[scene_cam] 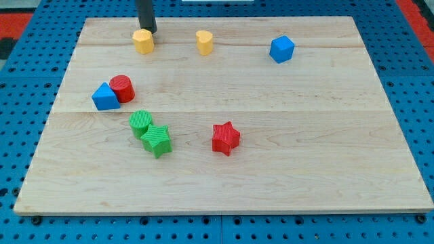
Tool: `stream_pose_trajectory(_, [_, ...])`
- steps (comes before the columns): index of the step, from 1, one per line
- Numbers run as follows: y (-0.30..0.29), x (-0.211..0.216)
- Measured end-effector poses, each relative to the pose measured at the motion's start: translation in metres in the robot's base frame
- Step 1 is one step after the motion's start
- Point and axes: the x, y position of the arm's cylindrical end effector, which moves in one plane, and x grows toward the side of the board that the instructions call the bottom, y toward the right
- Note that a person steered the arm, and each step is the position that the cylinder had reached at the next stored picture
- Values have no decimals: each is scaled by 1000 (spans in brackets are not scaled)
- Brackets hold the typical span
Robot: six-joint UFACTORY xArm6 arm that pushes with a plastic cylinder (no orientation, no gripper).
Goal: Move the red circle away from the blue triangle
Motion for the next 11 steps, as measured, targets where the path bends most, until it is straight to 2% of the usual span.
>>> stream_pose_trajectory(1, [-7,-3])
stream_pose_trajectory(3, [-14,19])
stream_pose_trajectory(4, [-62,-13])
stream_pose_trajectory(5, [-120,50])
stream_pose_trajectory(6, [-106,143])
stream_pose_trajectory(7, [-50,177])
stream_pose_trajectory(10, [134,162])
stream_pose_trajectory(11, [168,162])
